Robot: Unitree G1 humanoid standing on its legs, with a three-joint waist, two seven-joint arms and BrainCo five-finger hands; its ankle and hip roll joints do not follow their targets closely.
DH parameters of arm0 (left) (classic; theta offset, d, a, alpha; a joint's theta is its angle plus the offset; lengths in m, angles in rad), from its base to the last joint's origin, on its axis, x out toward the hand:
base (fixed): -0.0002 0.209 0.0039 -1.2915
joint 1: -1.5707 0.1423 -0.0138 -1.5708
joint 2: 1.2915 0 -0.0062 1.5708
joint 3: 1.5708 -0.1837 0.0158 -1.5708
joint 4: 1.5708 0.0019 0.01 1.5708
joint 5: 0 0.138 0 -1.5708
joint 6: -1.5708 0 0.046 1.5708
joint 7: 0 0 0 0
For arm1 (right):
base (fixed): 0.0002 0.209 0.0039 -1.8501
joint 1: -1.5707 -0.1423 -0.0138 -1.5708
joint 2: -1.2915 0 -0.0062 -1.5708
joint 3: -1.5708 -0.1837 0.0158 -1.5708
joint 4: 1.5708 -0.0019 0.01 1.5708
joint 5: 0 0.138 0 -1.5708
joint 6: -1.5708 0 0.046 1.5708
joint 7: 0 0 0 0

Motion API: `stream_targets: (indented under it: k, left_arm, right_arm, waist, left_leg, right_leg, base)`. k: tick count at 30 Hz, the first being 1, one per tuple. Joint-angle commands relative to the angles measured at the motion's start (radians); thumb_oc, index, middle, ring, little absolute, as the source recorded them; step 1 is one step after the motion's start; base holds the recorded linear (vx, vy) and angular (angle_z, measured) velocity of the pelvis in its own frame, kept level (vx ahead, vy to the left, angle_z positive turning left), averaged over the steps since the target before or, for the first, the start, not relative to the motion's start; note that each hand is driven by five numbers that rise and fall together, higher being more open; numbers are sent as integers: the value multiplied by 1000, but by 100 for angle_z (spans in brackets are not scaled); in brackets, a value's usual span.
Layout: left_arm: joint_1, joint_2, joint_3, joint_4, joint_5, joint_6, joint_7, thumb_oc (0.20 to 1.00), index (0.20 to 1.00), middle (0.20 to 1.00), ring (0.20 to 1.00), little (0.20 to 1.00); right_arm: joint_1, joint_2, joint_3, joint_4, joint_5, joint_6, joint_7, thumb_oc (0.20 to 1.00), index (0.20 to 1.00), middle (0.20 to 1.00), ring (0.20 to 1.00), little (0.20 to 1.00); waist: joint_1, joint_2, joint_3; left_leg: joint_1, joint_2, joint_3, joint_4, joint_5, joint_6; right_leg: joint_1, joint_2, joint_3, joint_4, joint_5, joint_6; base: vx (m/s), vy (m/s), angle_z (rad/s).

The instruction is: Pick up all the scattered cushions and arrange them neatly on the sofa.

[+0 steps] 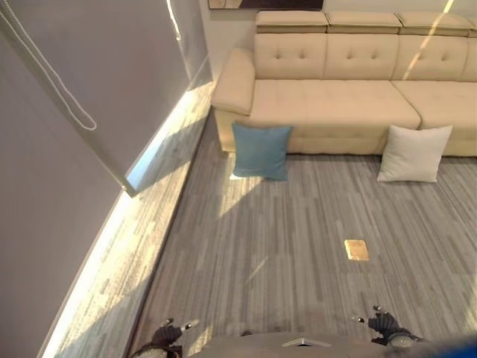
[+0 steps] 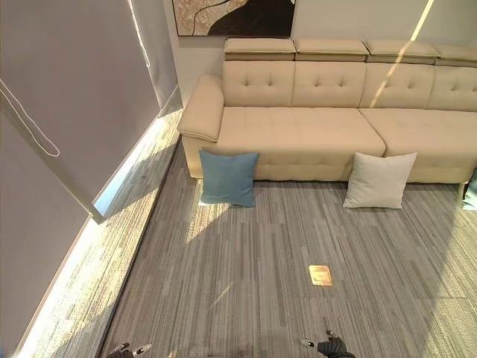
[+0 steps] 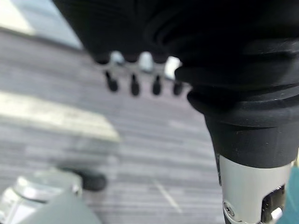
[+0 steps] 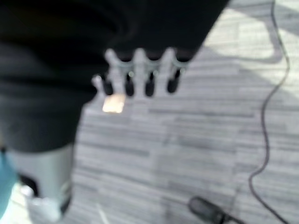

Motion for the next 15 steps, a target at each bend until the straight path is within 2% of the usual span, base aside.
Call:
stream_targets:
  k: [1,15]
  left_arm:
    - [-75,-23,-2,78,44,-10,14,1000,1000,1000,1000,1000]
    - [-90,-22,-23,70,54,-7,7,1000,1000,1000,1000,1000]
  right_arm:
    - [-40,7,4,-1,-9,-9,-23,1000,1000,1000,1000,1000]
    - [-38,11,9,34,-26,10,-22,1000,1000,1000,1000,1000]
  waist:
    - [6,-35,-8]
    - [-1,-44,1]
  left_leg:
    - [-19,17,-89,-20,6,-46]
    - [-13,23,-73,-20,-8,-42]
  right_leg:
    - [-44,-52,-3,13,26,92]
    - [-49,-54,10,20,28,96]
  base:
    - [0,0,0]
    - [2,3,0]
